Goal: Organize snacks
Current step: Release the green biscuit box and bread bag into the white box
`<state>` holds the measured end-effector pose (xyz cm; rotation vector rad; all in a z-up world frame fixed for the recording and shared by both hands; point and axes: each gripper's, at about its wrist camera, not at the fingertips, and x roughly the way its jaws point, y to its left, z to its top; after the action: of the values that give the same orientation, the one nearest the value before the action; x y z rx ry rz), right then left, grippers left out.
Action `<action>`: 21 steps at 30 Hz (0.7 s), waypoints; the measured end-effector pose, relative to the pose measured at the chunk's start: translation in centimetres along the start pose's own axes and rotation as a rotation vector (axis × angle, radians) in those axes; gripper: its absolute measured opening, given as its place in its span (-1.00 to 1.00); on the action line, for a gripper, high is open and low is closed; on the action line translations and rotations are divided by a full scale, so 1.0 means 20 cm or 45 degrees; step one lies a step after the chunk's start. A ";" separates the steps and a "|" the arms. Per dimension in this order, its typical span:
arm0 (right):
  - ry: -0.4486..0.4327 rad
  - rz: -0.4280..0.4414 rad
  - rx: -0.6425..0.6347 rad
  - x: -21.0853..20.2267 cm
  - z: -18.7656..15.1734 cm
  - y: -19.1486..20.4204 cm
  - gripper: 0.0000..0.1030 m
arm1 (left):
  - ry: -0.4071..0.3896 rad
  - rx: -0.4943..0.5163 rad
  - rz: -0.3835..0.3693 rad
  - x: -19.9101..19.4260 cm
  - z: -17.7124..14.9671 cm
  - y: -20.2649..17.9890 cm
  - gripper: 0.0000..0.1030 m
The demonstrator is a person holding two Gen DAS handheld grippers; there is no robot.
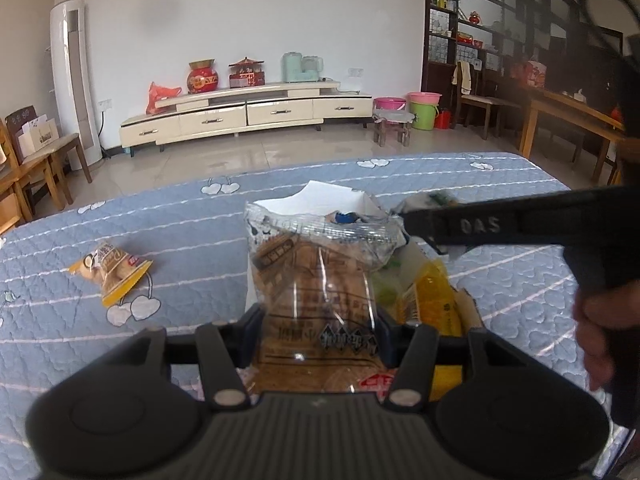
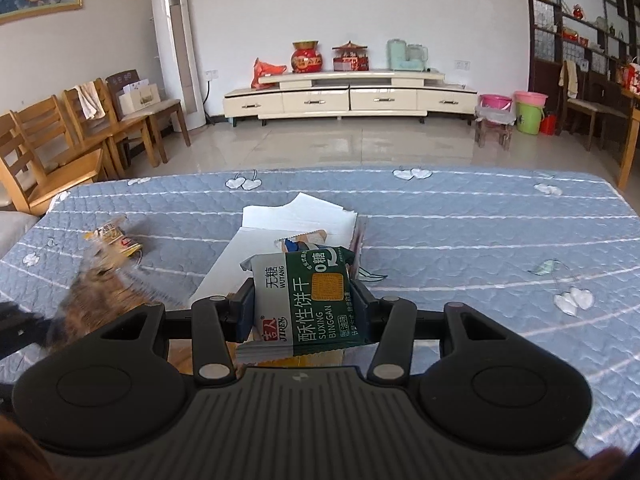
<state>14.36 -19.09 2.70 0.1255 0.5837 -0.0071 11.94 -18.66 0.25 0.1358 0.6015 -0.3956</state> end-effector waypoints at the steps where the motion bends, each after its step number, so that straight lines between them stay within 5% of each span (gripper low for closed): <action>1: -0.012 0.001 0.006 0.02 -0.01 0.00 0.31 | 0.003 -0.003 0.000 0.01 0.00 0.00 0.06; 4: -0.037 0.028 0.033 0.05 0.00 -0.02 0.77 | 0.003 0.004 -0.009 0.02 0.01 -0.01 0.06; 15: -0.179 -0.102 0.034 -0.29 -0.08 -0.06 0.97 | 0.020 0.002 -0.136 0.19 0.14 -0.11 0.12; 16: -0.187 -0.121 0.036 -0.32 -0.08 -0.06 1.00 | 0.032 -0.016 -0.145 0.21 0.15 -0.11 0.20; 18: -0.201 -0.156 0.042 -0.37 -0.10 -0.06 1.00 | 0.049 -0.026 -0.119 0.22 0.17 -0.12 0.70; 21: -0.188 -0.224 0.007 -0.41 -0.13 -0.07 1.00 | 0.038 -0.001 -0.057 0.17 0.15 -0.15 0.88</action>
<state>5.95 -20.34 4.87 0.0779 0.4456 -0.1877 14.90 -23.22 0.68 0.1279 0.6347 -0.4374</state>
